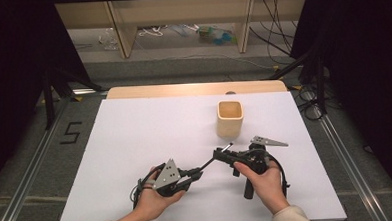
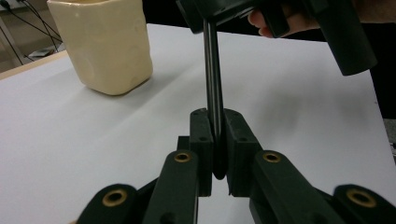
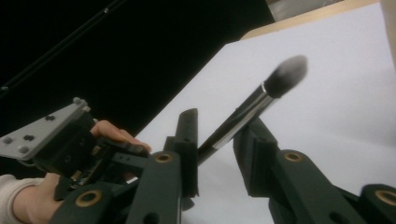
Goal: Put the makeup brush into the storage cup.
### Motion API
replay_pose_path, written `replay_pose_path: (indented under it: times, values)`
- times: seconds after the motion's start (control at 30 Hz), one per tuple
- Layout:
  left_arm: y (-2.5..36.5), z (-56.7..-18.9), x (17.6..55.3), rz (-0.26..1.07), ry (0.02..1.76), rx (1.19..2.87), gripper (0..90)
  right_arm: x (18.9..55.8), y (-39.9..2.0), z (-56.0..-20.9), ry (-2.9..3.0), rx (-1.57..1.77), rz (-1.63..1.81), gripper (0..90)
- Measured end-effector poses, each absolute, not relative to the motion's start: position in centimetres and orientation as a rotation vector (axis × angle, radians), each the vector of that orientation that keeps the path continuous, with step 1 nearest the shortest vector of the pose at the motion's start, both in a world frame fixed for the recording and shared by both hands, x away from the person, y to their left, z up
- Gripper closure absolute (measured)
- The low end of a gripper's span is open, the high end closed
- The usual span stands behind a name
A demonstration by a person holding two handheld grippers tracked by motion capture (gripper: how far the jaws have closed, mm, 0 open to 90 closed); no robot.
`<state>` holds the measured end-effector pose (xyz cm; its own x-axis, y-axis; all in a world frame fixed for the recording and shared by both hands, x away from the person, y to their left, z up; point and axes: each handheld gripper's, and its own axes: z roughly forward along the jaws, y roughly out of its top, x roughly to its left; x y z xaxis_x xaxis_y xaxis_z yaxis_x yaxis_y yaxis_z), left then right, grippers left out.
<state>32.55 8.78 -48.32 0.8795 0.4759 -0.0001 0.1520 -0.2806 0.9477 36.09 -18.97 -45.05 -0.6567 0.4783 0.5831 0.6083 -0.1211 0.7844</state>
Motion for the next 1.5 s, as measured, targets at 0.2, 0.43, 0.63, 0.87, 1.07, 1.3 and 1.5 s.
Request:
replay_pose_path:
  times: [0.2, 0.43, 0.63, 0.87, 1.07, 1.3, 1.5]
  values:
    - [8.4, -48.4, 32.5, 0.328, 0.424, 1.875, 78.3, 35.9, -18.6, -44.4, -2.033, -1.179, -1.925, 83.8]
    - [8.3, -48.0, 32.4, 0.329, 0.433, 1.876, 48.2, 35.8, -18.9, -43.6, -2.120, -1.167, -1.914, 83.9]
    - [8.9, -47.6, 32.5, 0.290, 0.442, 1.836, 27.0, 35.7, -19.0, -43.3, -2.187, -1.170, -1.906, 83.9]
    - [9.4, -47.2, 32.4, 0.270, 0.475, 1.820, 15.5, 35.6, -19.3, -43.0, -2.210, -1.183, -1.904, 83.8]
    - [10.0, -46.7, 32.2, 0.256, 0.490, 1.811, 14.6, 35.6, -19.4, -43.0, -2.246, -1.174, -1.912, 83.8]
    - [11.2, -46.0, 32.4, 0.278, 0.501, 1.791, 14.2, 35.6, -19.5, -42.9, -2.278, -1.166, -1.924, 83.8]
    - [11.6, -45.8, 32.2, 0.280, 0.512, 1.777, 14.6, 35.5, -19.5, -42.7, -2.273, -1.172, -1.914, 83.8]
